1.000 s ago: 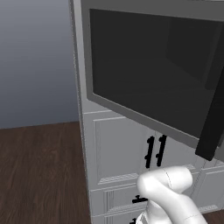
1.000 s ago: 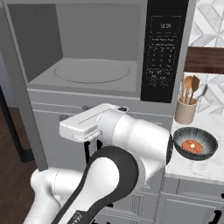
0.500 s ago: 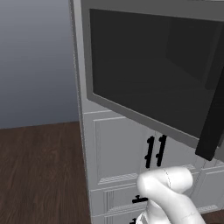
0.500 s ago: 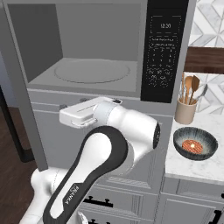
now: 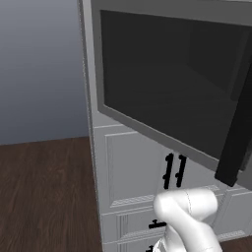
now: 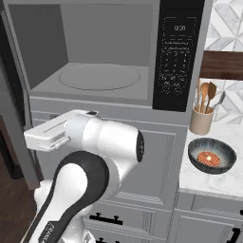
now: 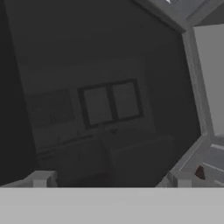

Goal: Open the microwave, place the bowl with waffle inside the microwave, then close the microwave door and turn it on.

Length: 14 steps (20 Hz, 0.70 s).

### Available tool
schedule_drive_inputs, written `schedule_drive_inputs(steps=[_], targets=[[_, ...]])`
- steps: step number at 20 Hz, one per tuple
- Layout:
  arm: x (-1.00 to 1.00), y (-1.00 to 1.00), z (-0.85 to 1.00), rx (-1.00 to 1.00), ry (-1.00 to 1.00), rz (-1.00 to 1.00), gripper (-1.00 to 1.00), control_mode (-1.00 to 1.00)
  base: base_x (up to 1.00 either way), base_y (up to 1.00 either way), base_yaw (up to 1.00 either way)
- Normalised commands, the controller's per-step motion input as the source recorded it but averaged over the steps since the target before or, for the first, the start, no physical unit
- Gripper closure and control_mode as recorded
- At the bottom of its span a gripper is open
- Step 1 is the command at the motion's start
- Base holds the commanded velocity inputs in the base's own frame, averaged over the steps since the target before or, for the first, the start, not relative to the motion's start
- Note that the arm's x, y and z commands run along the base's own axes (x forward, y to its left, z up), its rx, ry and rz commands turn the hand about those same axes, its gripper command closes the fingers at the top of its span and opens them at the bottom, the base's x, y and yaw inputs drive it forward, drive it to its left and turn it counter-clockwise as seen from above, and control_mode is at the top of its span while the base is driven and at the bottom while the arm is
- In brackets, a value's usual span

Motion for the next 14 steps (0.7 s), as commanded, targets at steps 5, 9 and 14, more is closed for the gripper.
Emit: schedule_drive_inputs(steps=[5,9,14], targets=[[-0.80,0.94,0.26,0.00,-0.04,0.04,-1.00,-1.00,0.00,0.00,0.00],[-0.18,0.71,0.37,0.00,0.00,0.00,-1.00,-1.00,0.00,0.00,0.00],[0.24,0.55,0.07,0.00,0.02,-0.01,-1.00,-1.00,0.00,0.00,0.00]])
